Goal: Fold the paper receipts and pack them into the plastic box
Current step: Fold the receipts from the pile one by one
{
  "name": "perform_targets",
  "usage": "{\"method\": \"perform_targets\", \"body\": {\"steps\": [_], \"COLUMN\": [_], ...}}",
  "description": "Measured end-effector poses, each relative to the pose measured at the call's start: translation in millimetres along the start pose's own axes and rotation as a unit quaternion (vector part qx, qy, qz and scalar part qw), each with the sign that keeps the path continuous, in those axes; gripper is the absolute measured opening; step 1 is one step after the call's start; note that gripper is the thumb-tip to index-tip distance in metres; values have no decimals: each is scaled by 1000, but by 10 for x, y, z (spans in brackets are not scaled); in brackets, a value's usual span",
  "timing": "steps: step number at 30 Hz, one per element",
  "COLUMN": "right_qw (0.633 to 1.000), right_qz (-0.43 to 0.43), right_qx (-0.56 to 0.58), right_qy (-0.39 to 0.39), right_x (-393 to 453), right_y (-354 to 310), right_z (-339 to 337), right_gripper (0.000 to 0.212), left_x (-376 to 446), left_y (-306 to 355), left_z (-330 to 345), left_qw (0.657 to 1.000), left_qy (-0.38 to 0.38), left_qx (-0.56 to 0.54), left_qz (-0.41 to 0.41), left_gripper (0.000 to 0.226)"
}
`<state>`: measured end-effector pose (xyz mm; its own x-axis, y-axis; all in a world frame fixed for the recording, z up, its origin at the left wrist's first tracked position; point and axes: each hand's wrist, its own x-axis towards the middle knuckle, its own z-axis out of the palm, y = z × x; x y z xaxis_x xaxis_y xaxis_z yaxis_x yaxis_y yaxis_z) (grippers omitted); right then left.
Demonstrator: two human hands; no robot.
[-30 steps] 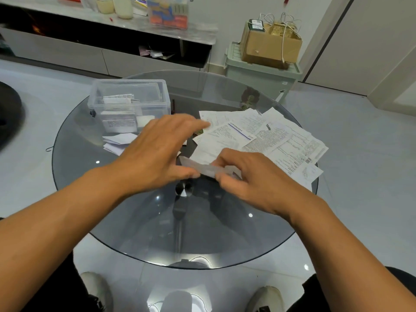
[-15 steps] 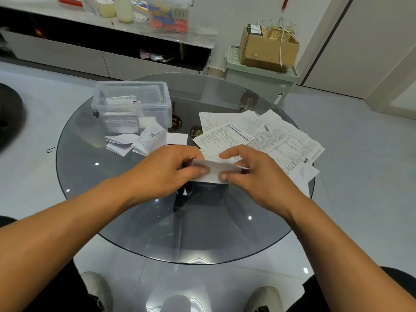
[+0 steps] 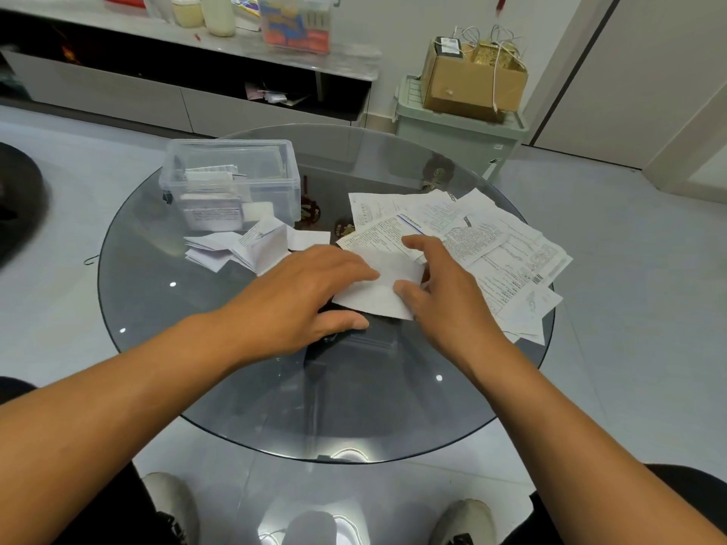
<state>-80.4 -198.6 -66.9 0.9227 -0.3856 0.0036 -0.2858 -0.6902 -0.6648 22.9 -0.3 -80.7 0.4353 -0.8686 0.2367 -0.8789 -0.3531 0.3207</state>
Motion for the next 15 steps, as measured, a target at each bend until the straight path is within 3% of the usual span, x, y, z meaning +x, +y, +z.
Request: {"method": "perform_targets", "body": {"steps": [6,9,12,15], "right_qw": [997,999,987,968], "right_qz": [-5,-35,-133,-168], "right_qx": [56,-11,-88,-176], "right_qy": [-62,-23,15,-64], "right_x": [47,-4,-61,-106], "right_y": [-11,-8,-62,-136], "right_z": [-27,4,-30,-89], "right_gripper": [50,59,56,61], "left_x": [43,57,94,105], "left_y": [-30,-13,-9,-31], "left_z": [-46,-50,-42,-16], "left_qw": [986,985,987,994], "left_qy": [21,26,29,47], "left_qx": [127,125,113,64], "left_qz": [104,113,107,70], "left_gripper": [40,38,36,37]}}
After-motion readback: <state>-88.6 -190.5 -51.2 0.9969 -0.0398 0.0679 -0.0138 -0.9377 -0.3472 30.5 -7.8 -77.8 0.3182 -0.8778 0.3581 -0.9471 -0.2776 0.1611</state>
